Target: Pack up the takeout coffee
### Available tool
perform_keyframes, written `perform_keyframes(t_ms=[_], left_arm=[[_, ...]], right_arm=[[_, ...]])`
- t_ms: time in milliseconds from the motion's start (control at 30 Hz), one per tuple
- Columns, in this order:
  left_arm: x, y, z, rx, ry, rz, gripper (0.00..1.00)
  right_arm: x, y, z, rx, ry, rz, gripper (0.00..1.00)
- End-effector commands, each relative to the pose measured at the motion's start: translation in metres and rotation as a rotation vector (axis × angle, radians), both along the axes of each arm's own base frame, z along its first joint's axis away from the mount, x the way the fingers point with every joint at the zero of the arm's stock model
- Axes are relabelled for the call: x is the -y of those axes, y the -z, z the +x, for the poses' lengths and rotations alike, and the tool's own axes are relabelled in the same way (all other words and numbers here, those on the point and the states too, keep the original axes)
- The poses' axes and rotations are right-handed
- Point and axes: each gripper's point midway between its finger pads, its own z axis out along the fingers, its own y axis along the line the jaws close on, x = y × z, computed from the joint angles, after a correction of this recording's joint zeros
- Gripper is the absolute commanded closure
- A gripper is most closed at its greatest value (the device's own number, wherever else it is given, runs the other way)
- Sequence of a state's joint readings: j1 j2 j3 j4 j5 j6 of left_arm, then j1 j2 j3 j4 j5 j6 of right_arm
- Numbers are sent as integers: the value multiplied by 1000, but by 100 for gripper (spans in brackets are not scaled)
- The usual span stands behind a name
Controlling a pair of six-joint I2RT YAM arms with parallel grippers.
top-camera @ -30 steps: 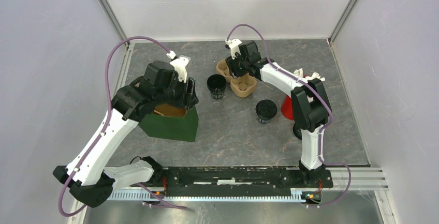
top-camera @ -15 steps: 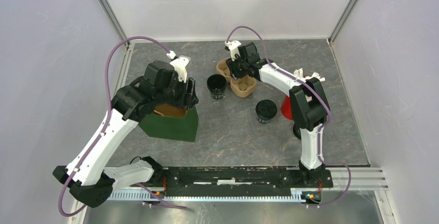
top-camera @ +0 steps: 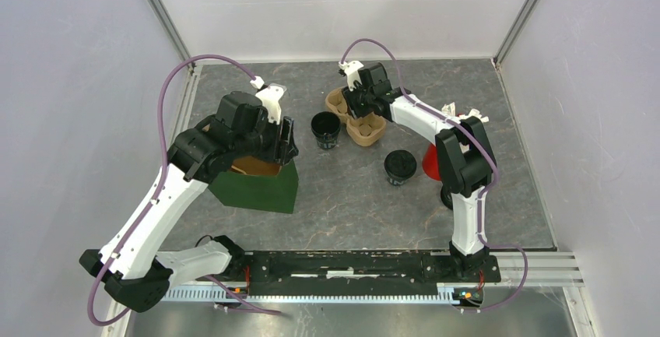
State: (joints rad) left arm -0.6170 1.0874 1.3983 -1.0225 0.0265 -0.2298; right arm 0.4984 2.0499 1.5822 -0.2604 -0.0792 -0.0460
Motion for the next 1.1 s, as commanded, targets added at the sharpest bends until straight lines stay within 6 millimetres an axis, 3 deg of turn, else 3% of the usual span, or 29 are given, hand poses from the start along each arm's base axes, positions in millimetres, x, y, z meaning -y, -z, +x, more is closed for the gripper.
perform_keyframes(t_ms=[0, 267, 567, 800, 1067], left_arm=[[-2, -18, 7, 82, 13, -2, 38], [-2, -18, 6, 81, 15, -4, 38], [-2, -17, 6, 80, 15, -5, 38], [-2, -17, 6, 83, 18, -2, 38], [-1, -16, 7, 80, 19, 1, 38]], right_arm=[[-3, -44, 10, 79, 7, 61, 62], [-2, -44, 9, 75, 5, 58, 62], [-7, -64, 13, 78, -3, 101, 61], [-5, -41, 9, 29, 3, 82, 60], [-1, -33, 10, 33, -8, 50, 52]])
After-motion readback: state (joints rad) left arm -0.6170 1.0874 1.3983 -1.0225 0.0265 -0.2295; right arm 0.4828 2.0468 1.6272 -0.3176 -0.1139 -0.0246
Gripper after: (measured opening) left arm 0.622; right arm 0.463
